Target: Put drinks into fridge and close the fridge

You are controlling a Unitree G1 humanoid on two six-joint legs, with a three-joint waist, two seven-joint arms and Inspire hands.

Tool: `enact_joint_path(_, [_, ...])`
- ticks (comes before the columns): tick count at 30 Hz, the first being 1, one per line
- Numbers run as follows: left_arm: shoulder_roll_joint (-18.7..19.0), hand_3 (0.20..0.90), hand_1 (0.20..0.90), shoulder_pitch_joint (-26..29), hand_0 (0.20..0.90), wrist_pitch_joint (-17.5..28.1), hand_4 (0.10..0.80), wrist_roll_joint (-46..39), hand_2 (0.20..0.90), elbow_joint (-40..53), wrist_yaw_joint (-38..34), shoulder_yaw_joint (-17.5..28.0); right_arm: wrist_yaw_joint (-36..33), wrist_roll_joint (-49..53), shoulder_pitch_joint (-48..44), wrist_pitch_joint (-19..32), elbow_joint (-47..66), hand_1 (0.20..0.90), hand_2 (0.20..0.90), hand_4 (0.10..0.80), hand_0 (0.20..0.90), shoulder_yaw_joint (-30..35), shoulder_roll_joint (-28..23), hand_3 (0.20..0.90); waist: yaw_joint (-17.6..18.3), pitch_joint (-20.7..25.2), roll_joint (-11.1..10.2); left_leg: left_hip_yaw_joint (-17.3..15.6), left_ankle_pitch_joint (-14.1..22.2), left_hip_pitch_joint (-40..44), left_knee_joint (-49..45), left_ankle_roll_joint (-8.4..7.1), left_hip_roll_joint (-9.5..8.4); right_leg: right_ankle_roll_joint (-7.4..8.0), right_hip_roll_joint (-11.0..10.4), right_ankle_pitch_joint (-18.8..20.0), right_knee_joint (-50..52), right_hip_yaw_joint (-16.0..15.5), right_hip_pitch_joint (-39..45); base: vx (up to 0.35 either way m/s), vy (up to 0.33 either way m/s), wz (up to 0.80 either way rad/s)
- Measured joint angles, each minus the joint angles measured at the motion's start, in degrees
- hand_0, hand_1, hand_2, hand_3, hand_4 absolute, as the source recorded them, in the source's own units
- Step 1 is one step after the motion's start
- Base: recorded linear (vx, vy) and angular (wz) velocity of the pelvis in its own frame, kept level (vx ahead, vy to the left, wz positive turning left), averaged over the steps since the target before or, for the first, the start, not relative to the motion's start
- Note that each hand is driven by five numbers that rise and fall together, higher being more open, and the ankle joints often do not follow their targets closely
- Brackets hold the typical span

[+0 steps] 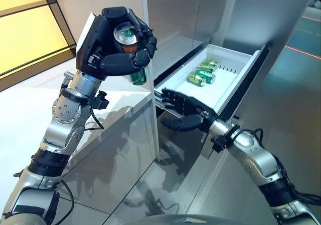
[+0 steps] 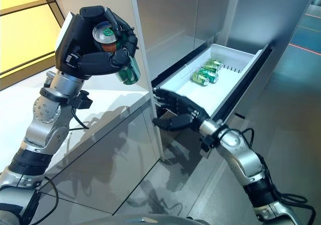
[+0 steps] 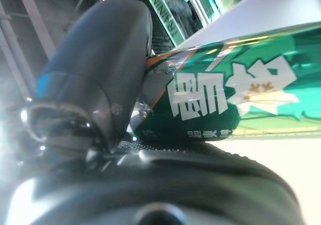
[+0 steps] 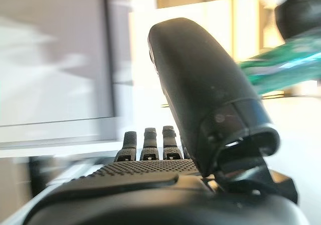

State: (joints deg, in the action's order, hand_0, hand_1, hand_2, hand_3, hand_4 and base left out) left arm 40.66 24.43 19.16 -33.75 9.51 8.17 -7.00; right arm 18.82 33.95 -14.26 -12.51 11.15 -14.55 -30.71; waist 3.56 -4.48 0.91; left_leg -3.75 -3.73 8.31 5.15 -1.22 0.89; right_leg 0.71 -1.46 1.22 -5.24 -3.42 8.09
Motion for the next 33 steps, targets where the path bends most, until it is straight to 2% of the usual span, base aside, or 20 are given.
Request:
enact_joint_path(9, [0.6,0.200,0.300,0.3,0.300,-1.7,0.100,-0.4,0.300,1.5,1.9,-0.3,-3.4,3.2,-3.0,0.0,4.7,0.900,0.900,0.800,0.900,0.0,0.0,0.900,-0.3,0.0,0.0,-0.3,0.1,0.0,0.0,0.08,-0.05,0.05,0.0,0.0,0.0,0.2,0.0,-0.003,-0.011,0.00])
enact_joint_path(14, [0.6,0.200,0.300,2.8,0.300,-3.2,0.100,-1.1,0.300,1.5,1.9,-4.0,-4.7,3.2,-4.7,-0.6,4.8,0.900,0.900,0.800,0.900,-1.0,-0.1,0.900,-0.4,0.0,0.0,-0.5,0.1,0.0,0.0,0.09,-0.04,0.07,0.0,0.1,0.0,0.5,-0.2,-0.006,-0.013,-0.03])
enact_joint_path(20, [0.6,0.200,0.300,4.5,0.300,-5.3,0.100,-1.0,0.300,4.0,2.3,-8.8,-7.4,5.5,-6.7,-4.5,4.6,0.900,0.900,0.800,0.900,-4.2,-0.9,0.900,-0.4,0.0,0.0,-0.5,0.1,-0.1,0.0,0.07,-0.03,0.05,0.0,0.1,0.0,0.7,-0.3,-0.004,-0.009,-0.02])
enact_joint_path(28, [0.4,0.200,0.300,5.3,0.300,-5.8,0.100,-1.0,0.300,4.2,2.2,-10.7,-11.0,8.0,-10.0,-5.0,1.8,0.900,0.900,0.800,0.900,-8.0,-0.6,0.900,-0.6,0.0,0.0,-0.4,0.1,-0.1,0.0,0.07,-0.04,0.04,0.0,0.1,0.0,0.4,-0.2,0.002,0.000,0.01])
enact_joint_path(33, [0.2,0.200,0.300,5.7,0.300,-7.8,0.100,-1.0,0.300,5.4,2.3,-11.3,-12.8,10.0,-11.0,-5.0,0.8,0.900,0.900,0.800,0.900,-9.3,-0.1,0.900,-1.0,0.0,0.0,0.2,0.1,0.0,0.0,0.07,-0.10,0.04,0.0,0.1,0.0,-0.2,0.1,0.008,-0.005,0.05])
